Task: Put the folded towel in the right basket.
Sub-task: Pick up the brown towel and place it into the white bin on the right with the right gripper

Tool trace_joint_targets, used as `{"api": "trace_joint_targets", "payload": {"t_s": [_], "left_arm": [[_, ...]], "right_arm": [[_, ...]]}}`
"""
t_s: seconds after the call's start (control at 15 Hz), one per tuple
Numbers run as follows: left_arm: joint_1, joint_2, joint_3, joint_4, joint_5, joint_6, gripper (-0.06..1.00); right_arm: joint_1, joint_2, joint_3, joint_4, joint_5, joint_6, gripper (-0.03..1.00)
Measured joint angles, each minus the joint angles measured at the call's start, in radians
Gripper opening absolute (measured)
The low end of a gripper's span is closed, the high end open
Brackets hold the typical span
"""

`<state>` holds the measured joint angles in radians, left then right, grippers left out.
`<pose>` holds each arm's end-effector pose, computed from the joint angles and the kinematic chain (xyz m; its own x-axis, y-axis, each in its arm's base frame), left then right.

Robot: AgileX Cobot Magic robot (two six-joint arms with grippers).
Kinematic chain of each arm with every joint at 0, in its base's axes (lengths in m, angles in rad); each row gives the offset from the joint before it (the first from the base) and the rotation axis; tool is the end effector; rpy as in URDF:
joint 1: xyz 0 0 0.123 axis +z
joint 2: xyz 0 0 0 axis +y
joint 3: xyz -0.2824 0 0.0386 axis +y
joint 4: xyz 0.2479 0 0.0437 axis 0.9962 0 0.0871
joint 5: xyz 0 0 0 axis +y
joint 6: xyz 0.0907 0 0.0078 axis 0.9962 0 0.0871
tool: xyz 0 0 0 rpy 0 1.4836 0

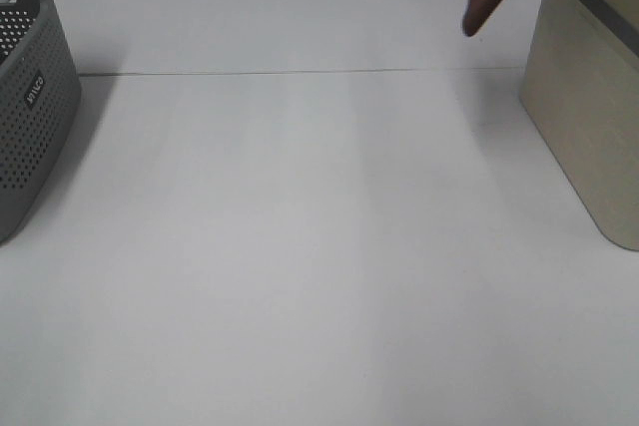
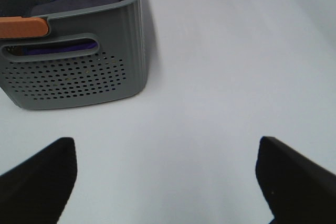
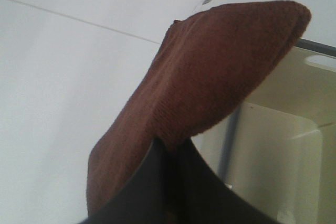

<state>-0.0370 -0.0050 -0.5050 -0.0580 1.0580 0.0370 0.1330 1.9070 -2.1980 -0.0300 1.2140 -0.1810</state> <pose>-0.0063 -0.0044 0.2789 -0.4430 0.0249 -0.8962 0.0860 0.9962 -0.0148 0.4122 0.0526 0.4223 -0.7001 -0.2856 -0.6545 -0.2517 0.9564 -0.1481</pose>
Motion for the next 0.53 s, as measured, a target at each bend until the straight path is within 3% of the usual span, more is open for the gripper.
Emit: {"api": "trace_joint_targets", "payload": {"t_s": [0.2, 0.27, 0.53], "left_arm": [[0.0, 0.0, 0.0, 0.0, 0.0, 0.0, 0.88], [0.0, 0.0, 0.0, 0.0, 0.0, 0.0, 0.88], [0.0, 0.0, 0.0, 0.0, 0.0, 0.0, 0.88]], "right_arm": [[-0.153, -0.012, 0.0, 0.079, 0.001, -0.011, 0.01], [-0.279, -0.012, 0.024, 0.129, 0.001, -0.034, 0.01], [-0.455, 0.046, 0.146, 0.235, -0.001, -0.057, 0.01]]}}
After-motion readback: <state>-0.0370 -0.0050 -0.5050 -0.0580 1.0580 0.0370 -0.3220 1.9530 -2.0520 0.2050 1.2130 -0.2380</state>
